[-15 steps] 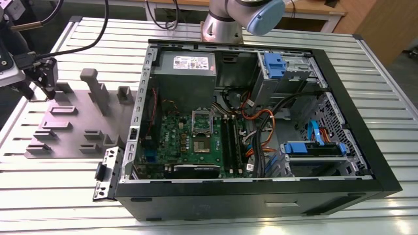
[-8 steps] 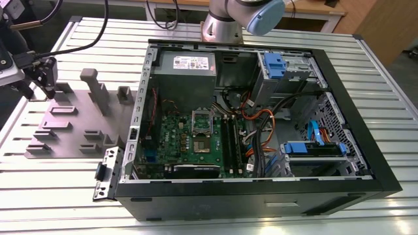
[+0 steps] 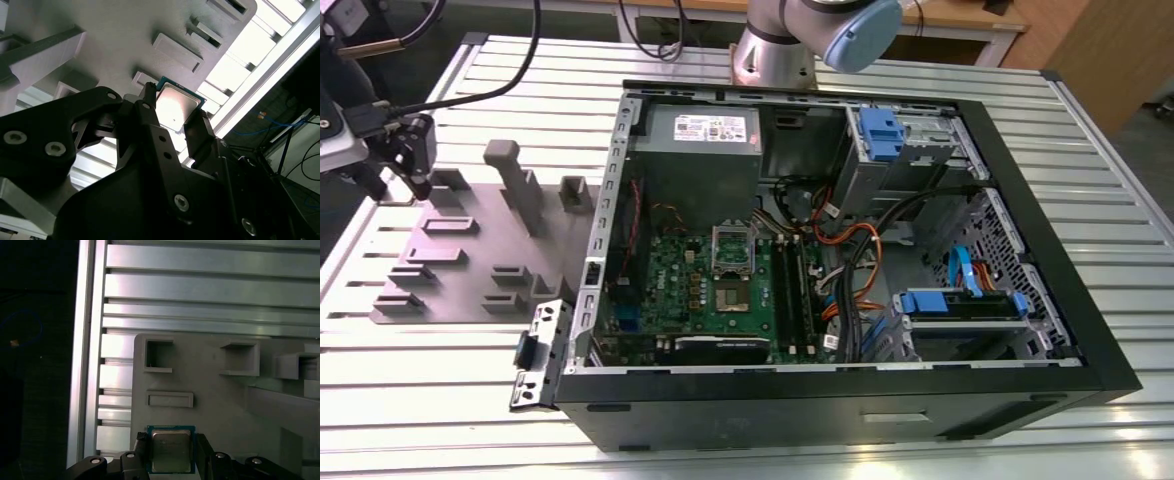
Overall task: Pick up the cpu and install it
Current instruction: 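Pick up the cpu and move it towards the insertion slot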
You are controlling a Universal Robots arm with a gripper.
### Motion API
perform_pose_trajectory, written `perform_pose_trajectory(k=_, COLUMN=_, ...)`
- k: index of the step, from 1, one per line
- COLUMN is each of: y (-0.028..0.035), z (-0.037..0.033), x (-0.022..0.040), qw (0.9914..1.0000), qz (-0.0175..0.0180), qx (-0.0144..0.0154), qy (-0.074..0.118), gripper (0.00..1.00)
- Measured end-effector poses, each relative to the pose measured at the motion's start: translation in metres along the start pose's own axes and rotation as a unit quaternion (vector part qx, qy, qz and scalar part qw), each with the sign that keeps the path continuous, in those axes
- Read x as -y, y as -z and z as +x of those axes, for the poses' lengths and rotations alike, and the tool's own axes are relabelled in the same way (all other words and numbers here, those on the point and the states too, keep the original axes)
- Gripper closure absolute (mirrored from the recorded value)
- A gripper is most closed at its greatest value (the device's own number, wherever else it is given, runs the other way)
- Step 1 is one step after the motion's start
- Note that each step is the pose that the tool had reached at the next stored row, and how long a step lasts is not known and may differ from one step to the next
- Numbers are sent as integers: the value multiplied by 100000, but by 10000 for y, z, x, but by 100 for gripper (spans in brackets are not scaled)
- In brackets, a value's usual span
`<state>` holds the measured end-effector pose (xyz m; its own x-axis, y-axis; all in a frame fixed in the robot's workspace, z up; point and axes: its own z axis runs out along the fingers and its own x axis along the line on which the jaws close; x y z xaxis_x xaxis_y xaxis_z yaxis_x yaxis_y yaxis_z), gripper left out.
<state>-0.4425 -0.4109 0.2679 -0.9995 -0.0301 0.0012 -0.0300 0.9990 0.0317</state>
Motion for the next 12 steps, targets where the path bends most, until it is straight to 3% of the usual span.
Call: perform_pose_trajectory(k=12, y=25, z=0, x=-1, qw=100000, qz=4, qx=-11, qy=-3, gripper=53)
